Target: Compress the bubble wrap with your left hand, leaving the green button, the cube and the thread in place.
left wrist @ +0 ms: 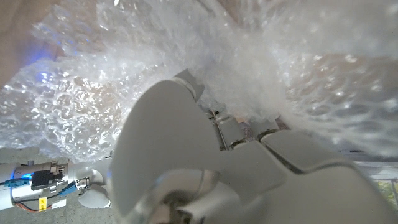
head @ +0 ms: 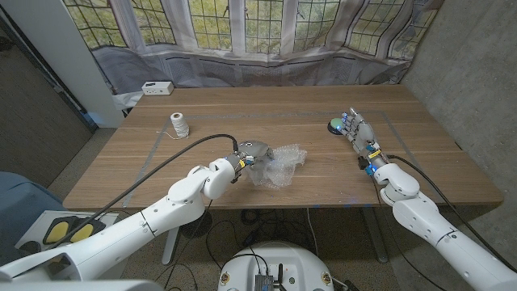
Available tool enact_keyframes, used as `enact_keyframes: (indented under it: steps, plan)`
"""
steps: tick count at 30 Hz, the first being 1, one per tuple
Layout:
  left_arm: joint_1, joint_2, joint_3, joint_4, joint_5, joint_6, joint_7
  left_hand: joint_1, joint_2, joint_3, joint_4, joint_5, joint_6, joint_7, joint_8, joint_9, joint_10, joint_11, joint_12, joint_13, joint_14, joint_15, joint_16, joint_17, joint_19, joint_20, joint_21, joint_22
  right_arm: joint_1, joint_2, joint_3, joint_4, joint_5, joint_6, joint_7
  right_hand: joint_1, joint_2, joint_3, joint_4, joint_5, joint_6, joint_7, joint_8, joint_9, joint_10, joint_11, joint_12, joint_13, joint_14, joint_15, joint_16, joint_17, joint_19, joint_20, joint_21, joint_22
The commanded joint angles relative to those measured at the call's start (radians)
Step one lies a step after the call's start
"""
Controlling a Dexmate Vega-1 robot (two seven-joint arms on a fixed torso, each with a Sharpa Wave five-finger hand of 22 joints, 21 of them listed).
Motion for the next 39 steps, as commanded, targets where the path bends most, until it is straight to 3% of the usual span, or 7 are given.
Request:
enact_keyframes:
  steps: [1, 16, 39]
  plan:
    - [0.035, -0.012, -0.039, -0.021, -0.058, 0.023, 0.109, 0.018, 0.004, -0.004, -0.001, 0.0, 0.017, 0.005, 0.011, 0.008, 0.016, -0.001, 0.006, 0.006, 0.025, -0.062, 0.003, 0.005, 0.112, -0.12, 0.011, 0.006, -0.009, -0.007, 0.006, -0.009, 0.0, 0.006, 0.0, 0.003, 0.003, -0.004, 0.0, 0.002, 0.008, -0.002, 0.001, 0.004, 0.006, -0.002, -0.004, 0.004, 0.002, 0.01, -0.003, 0.002, 0.001, 0.005, -0.002, 0.004]
    - [0.069, 0.026, -0.095, -0.089, -0.133, 0.033, 0.166, 0.018, 0.015, 0.0, 0.007, 0.001, 0.011, 0.002, 0.014, 0.023, 0.018, 0.0, 0.004, 0.021, 0.012, -0.047, -0.01, 0.009, 0.089, -0.122, 0.02, 0.009, -0.021, -0.002, 0.009, -0.016, 0.004, 0.014, -0.002, 0.003, 0.003, -0.005, 0.0, 0.001, 0.006, -0.002, 0.001, 0.004, 0.007, -0.001, -0.005, 0.004, 0.002, 0.01, -0.003, 0.002, 0.001, 0.005, -0.002, 0.004]
    - [0.126, 0.052, -0.166, -0.207, -0.104, 0.058, 0.288, 0.0, 0.02, -0.001, 0.015, 0.002, 0.01, 0.0, 0.02, 0.042, 0.019, -0.005, 0.0, 0.039, 0.013, -0.038, -0.019, 0.018, 0.054, -0.107, 0.03, 0.007, -0.034, 0.0, 0.02, -0.013, 0.015, 0.035, 0.008, 0.005, 0.003, -0.006, -0.001, 0.002, 0.006, -0.001, 0.0, 0.004, 0.006, -0.002, -0.006, 0.005, 0.004, 0.01, -0.003, 0.002, 0.003, 0.004, -0.001, 0.004]
